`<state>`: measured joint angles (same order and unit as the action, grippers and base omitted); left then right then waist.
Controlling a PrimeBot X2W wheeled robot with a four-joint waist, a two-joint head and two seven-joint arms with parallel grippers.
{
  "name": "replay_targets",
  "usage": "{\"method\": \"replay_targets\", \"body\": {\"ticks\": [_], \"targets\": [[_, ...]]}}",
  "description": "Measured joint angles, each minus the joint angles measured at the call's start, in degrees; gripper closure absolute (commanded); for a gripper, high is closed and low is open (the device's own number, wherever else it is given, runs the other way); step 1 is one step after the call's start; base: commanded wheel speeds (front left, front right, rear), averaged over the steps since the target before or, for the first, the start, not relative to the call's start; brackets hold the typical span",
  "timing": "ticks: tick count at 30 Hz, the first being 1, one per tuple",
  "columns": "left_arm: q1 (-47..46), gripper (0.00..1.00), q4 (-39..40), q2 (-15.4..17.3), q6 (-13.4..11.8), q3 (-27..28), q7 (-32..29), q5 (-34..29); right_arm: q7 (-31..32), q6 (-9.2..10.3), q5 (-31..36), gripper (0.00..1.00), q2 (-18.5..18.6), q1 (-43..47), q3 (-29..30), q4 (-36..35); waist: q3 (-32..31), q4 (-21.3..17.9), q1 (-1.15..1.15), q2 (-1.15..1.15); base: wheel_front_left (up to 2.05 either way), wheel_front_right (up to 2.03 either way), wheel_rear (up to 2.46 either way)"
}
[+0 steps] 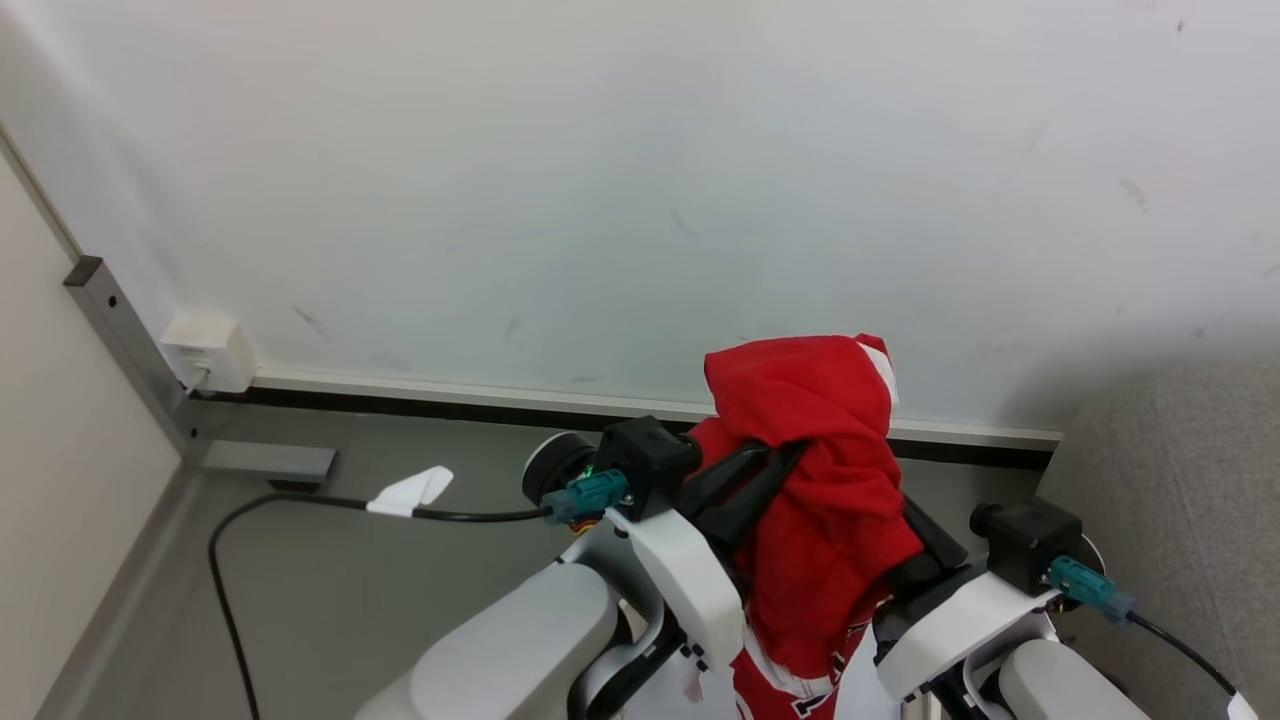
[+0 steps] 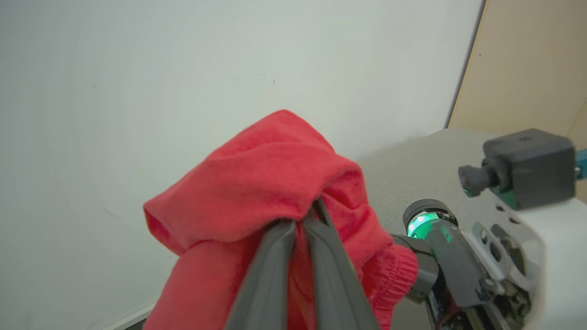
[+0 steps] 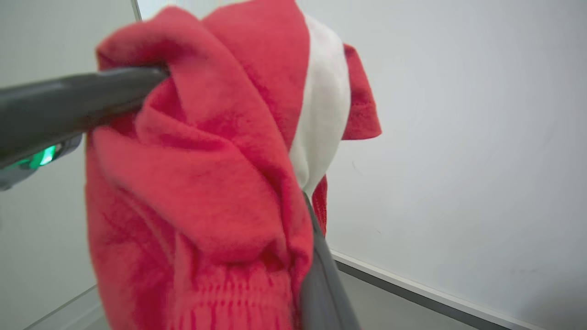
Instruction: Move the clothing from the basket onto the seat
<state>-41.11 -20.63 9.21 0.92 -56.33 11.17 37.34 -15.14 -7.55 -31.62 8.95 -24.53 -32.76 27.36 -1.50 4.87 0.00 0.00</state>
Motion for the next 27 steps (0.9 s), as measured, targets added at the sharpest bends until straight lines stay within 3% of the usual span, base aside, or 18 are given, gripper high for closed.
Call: {"method": "replay_targets", "body": {"ticks": [4,5,6,7,21,27], "targets": [[0.55,1.00,-0.97,0.22,-0.38,0.13,0.10,0.21,0.01,0.00,-0.73,1.00,0.26,0.10,0.67,-1.18,0.05,-0.56,0.00,0.00,0.00,0.00,0.00],[0.76,0.93,-1.22,0.24,-0.43,0.11,0.10,0.40,0.01,0.00,-0.73,1.00,0.37,0.14,0.86,-1.49,0.06,-0.68,0.00,0.00,0.00,0.00,0.00],[0.90,0.59,-1.33,0.27,-0.45,0.11,0.24,0.42,0.01,0.00,-0.73,1.00,0.48,0.16,1.07,-1.85,0.08,-0.78,0.00,0.00,0.00,0.00,0.00],[1.02,0.00,-1.48,0.29,-0.46,0.12,0.27,0.52,0.02,0.00,-0.73,1.00,0.64,0.18,1.27,-2.16,0.09,-0.88,0.00,0.00,0.00,0.00,0.00],[5.88,0.00,0.34,1.82,-1.09,0.10,2.32,1.62,0.01,0.00,0.15,1.00,4.26,2.27,8.64,-7.00,0.73,-0.62,0.00,0.00,0.00,0.00,0.00],[6.61,0.00,2.52,2.77,-2.36,1.25,3.36,-0.04,0.02,0.00,1.27,1.00,6.59,2.59,11.96,-9.20,0.98,-2.37,0.00,0.00,0.00,0.00,0.00]]}}
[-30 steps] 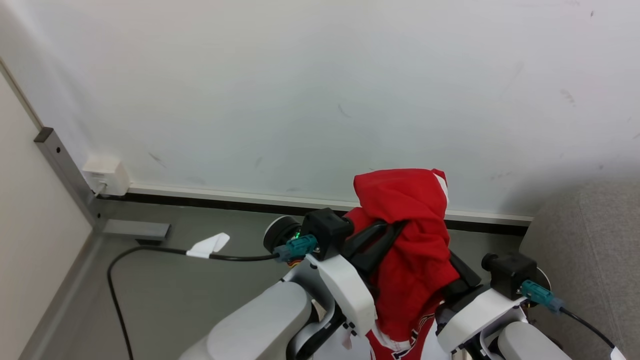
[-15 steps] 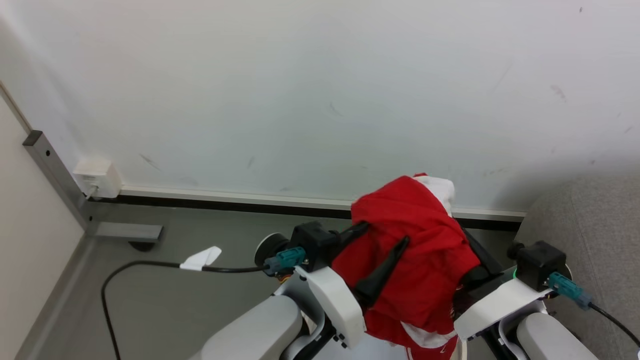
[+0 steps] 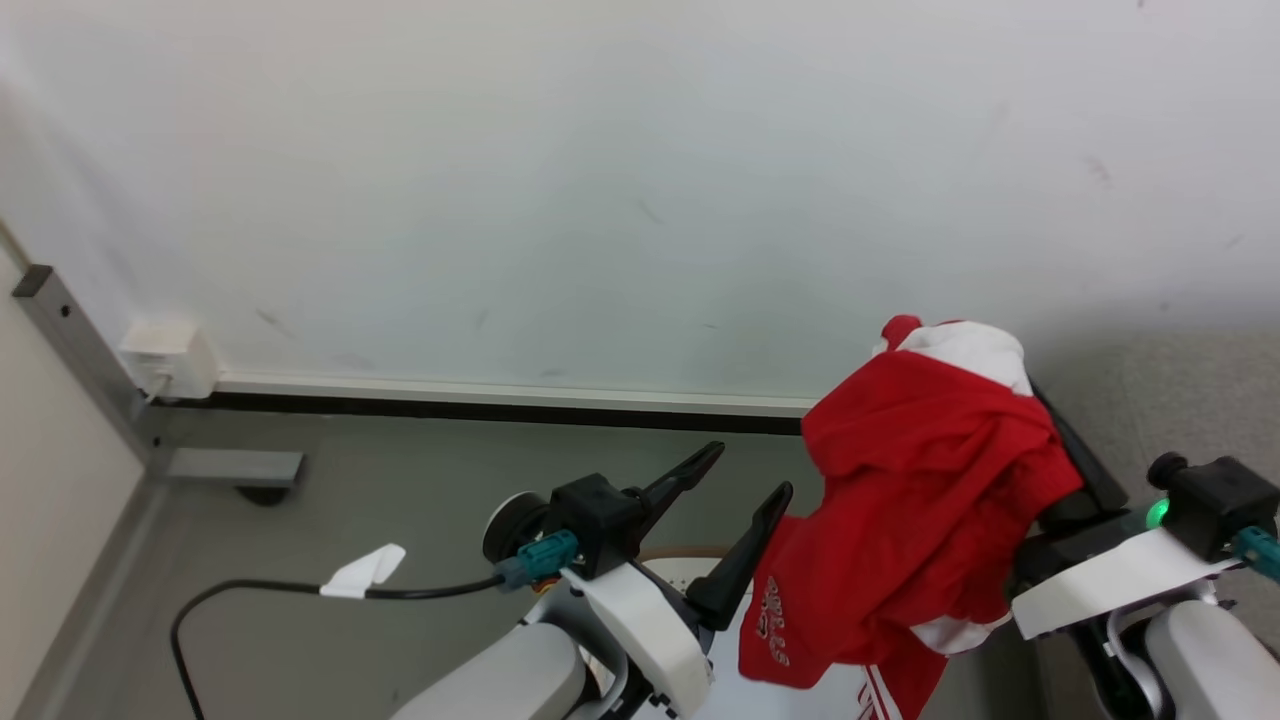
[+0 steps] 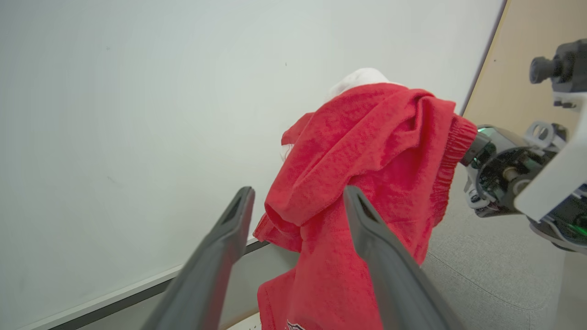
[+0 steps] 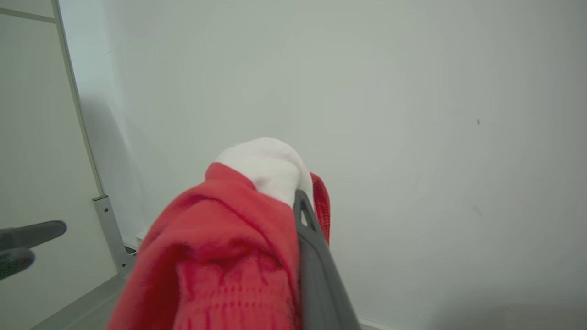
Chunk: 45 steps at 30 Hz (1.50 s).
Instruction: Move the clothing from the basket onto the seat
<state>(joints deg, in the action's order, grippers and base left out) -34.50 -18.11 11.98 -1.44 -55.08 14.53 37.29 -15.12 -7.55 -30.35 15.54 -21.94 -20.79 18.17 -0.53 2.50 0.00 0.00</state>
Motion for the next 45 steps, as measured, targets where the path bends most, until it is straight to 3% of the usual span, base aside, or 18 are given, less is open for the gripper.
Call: {"method": "replay_targets", "body": {"ticks": [14,30,37,45], "targets": [[0.91,0.00,3.98,0.78,0.38,1.75,0.59,-3.59,2.66,0.00,3.03,1.00,5.32,-0.28,6.67,-8.09,1.64,-10.45,0.00,0.00,0.00,0.00,0.00],[0.59,0.00,4.52,0.85,2.77,1.80,0.60,-6.09,7.27,0.00,6.47,1.00,3.08,3.27,12.00,-19.03,5.38,-24.38,0.00,0.00,0.00,0.00,0.00],[0.21,0.00,3.80,1.10,2.76,1.70,0.60,-6.58,7.54,0.00,6.93,1.00,2.05,4.47,13.14,-20.56,6.78,-27.54,0.00,0.00,0.00,0.00,0.00],[-1.17,0.00,4.21,1.75,2.82,1.40,0.12,-7.16,7.76,0.00,8.11,1.00,1.40,3.14,12.85,-21.51,9.20,-27.91,0.00,0.00,0.00,0.00,0.00]]}}
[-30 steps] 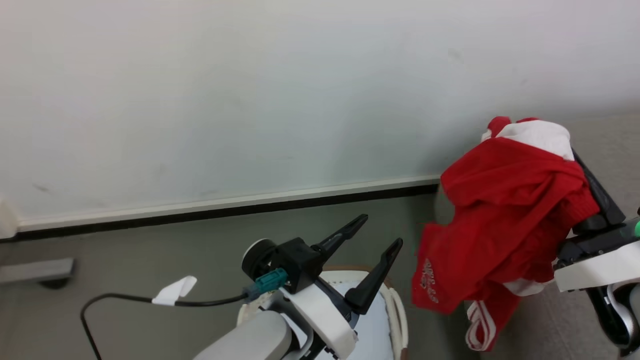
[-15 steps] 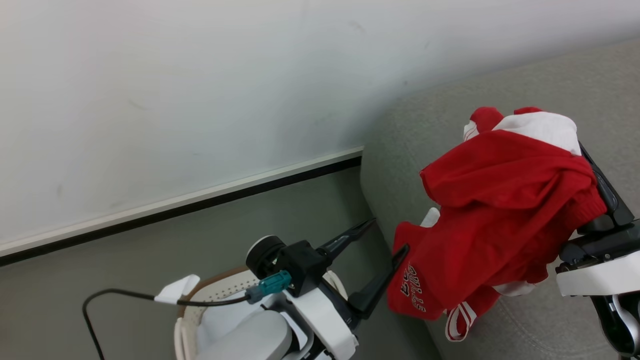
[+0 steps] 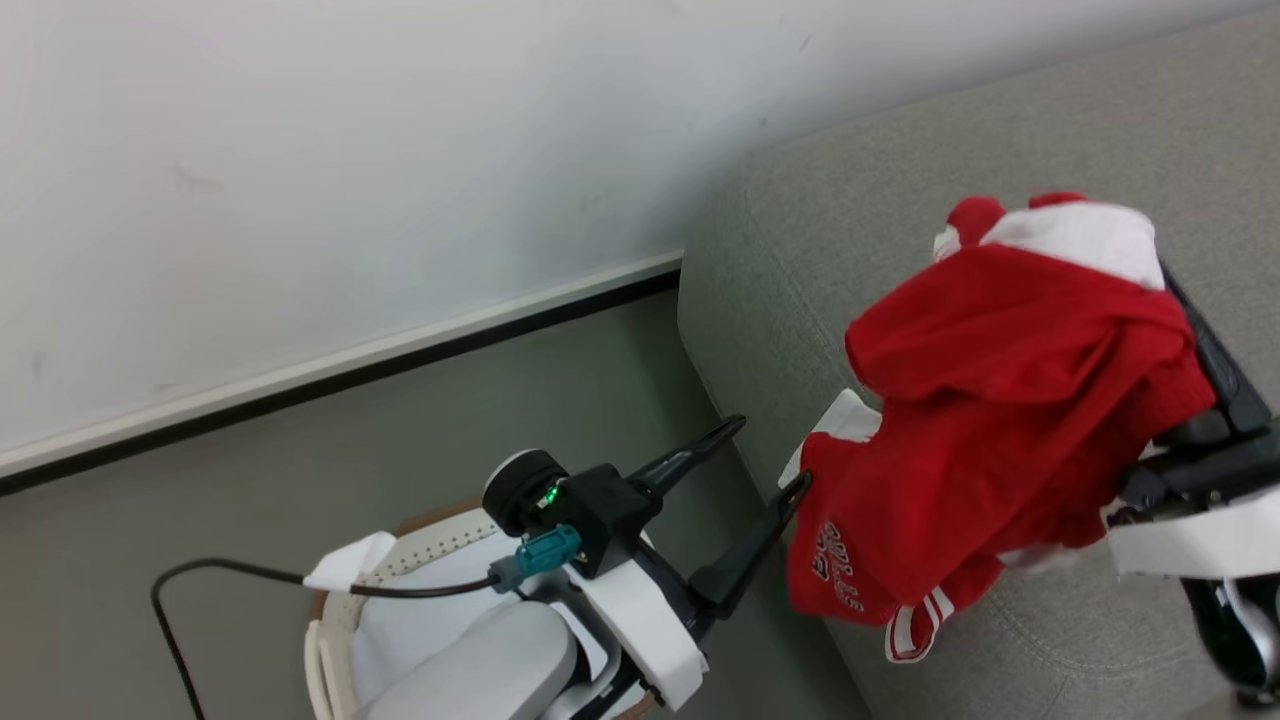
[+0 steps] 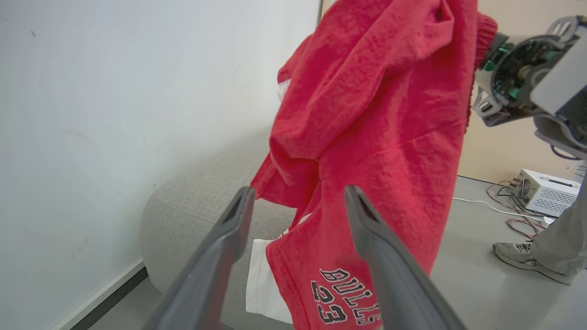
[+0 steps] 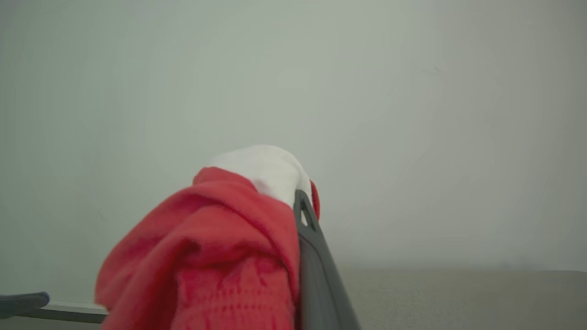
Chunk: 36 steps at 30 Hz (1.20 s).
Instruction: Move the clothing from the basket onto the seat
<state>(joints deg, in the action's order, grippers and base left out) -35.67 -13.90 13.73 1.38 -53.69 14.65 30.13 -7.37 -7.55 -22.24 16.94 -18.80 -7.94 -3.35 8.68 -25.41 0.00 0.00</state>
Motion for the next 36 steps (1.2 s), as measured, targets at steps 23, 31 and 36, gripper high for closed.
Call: {"method": "replay_targets", "body": {"ticks": [23,31,36], "targets": [[-8.82,0.00,9.51,7.13,1.04,0.31,-6.16,-3.52,6.28,0.00,-6.17,1.00,25.44,-37.67,10.29,6.59,19.53,4.27,0.01,0.00,0.00,0.00,0.00],[-11.03,0.00,12.18,8.62,1.10,0.77,-7.46,-4.03,5.35,0.00,-8.59,1.00,29.29,-37.81,12.45,16.46,27.42,6.72,0.01,0.00,0.00,0.00,0.00],[-11.83,0.00,12.82,9.20,1.10,0.78,-7.79,-4.36,5.13,-0.01,-8.40,1.00,26.95,-34.88,11.51,25.71,31.33,8.07,0.01,0.00,0.00,0.00,0.00]]}}
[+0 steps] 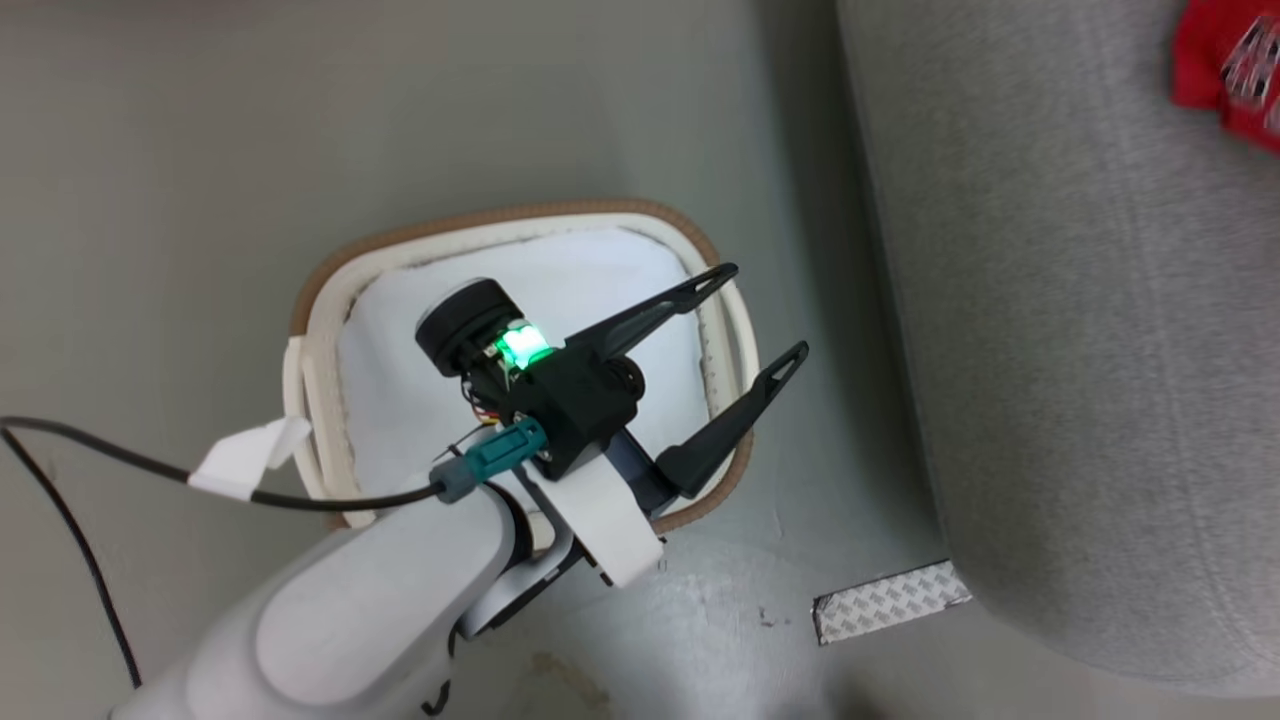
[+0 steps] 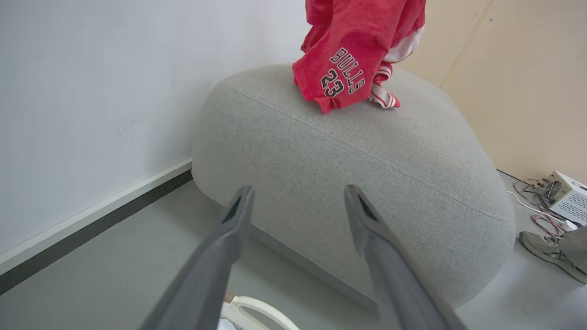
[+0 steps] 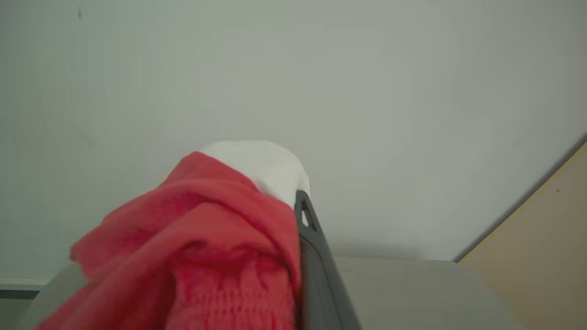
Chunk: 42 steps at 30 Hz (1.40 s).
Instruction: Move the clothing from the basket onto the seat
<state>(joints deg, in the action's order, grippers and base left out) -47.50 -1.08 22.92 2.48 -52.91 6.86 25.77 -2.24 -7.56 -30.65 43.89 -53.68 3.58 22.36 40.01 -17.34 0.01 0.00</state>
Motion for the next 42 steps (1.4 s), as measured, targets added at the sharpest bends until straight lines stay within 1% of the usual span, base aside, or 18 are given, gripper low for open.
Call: {"method": "replay_targets", "body": {"ticks": [3,5,9,11,14,15,16,17,23,25,27,29,34,39,40,42], "targets": [[-0.48,0.00,0.12,0.00,-0.01,0.04,-0.08,-0.05,0.97,0.01,0.58,1.00,-2.03,0.09,-0.77,5.01,1.60,0.79,0.00,0.00,0.00,0.00,0.00],[-0.63,0.00,0.09,-0.05,0.00,-0.11,-0.02,-0.07,2.99,0.01,1.15,1.00,-2.98,0.63,-2.15,7.61,2.21,1.44,0.00,0.00,0.00,0.00,0.00],[-0.71,0.00,-0.34,-0.14,0.00,-0.20,0.42,-0.05,10.35,0.00,0.52,1.00,-4.36,2.37,-6.86,10.98,2.42,2.43,0.00,0.00,0.00,0.00,0.00],[-0.69,0.00,-0.76,-0.22,0.00,-0.24,0.86,-0.01,14.00,0.00,-0.97,1.00,-4.11,2.37,-8.48,11.95,1.99,2.58,0.00,0.00,0.00,0.00,0.00],[-0.57,0.00,-1.47,-0.45,-0.01,-0.38,1.38,0.13,17.80,0.00,-3.14,1.00,-3.90,2.45,-11.12,12.72,0.99,2.69,-0.01,0.00,0.00,0.00,0.00],[-0.52,0.00,-1.81,-0.52,-0.03,-0.45,1.59,0.21,18.40,0.00,-3.69,0.66,-3.77,2.48,-12.00,12.82,0.57,2.70,0.00,0.00,0.00,0.00,0.00],[-0.41,0.00,-2.08,-0.63,-0.08,-0.49,1.81,0.33,18.76,0.00,-4.09,0.12,-3.54,2.46,-12.65,12.80,0.10,2.70,0.00,0.00,0.00,0.00,0.00],[-0.32,0.00,-2.30,-0.73,-0.09,-0.57,1.98,0.44,19.42,0.00,-4.75,0.00,-3.28,2.45,-13.35,12.81,-0.43,2.70,-0.01,0.00,0.00,0.00,0.00],[1.48,0.00,-4.69,-1.53,-0.51,-0.77,3.89,1.15,25.08,0.00,-8.42,0.00,-1.31,3.98,-17.93,12.63,-5.10,2.53,-0.01,0.00,0.00,0.00,0.00],[2.58,0.00,-5.65,-1.90,-0.60,-0.81,4.57,1.77,28.67,0.00,-10.43,0.00,-0.51,5.88,-20.73,11.16,-7.21,2.41,-0.01,0.00,0.00,0.00,0.00],[3.76,0.00,-6.28,-2.19,-0.86,-0.77,5.20,2.70,30.27,0.00,-12.28,0.00,0.09,7.61,-22.77,9.18,-9.49,2.27,-0.01,0.00,0.00,0.00,0.00],[5.02,0.00,-6.98,-2.43,-1.30,-0.67,5.70,3.14,32.12,0.00,-13.38,0.00,1.93,8.32,-24.39,7.20,-11.90,2.09,-0.01,0.00,0.00,0.00,0.00],[7.81,0.00,-8.18,-3.02,-2.03,0.09,6.78,4.48,35.70,0.00,-15.86,0.00,6.11,10.96,-25.77,3.09,-18.14,1.81,-0.01,0.00,0.00,0.00,0.00],[10.83,0.00,-9.12,-3.55,-3.05,1.16,7.57,5.84,40.27,0.00,-16.83,0.00,9.72,12.87,-25.36,-0.60,-24.25,1.81,-0.03,0.00,0.00,0.00,0.00],[11.49,0.00,-9.18,-3.64,-3.23,1.51,7.70,6.23,40.44,0.00,-16.83,0.00,10.29,13.15,-25.03,-1.93,-25.46,1.86,-0.02,0.00,0.00,0.00,0.00],[12.62,0.00,-9.13,-3.79,-3.77,2.34,7.86,6.62,38.80,0.00,-16.80,0.00,10.94,13.18,-23.74,-4.64,-27.68,2.02,-0.03,0.00,0.00,0.00,0.00]]}}
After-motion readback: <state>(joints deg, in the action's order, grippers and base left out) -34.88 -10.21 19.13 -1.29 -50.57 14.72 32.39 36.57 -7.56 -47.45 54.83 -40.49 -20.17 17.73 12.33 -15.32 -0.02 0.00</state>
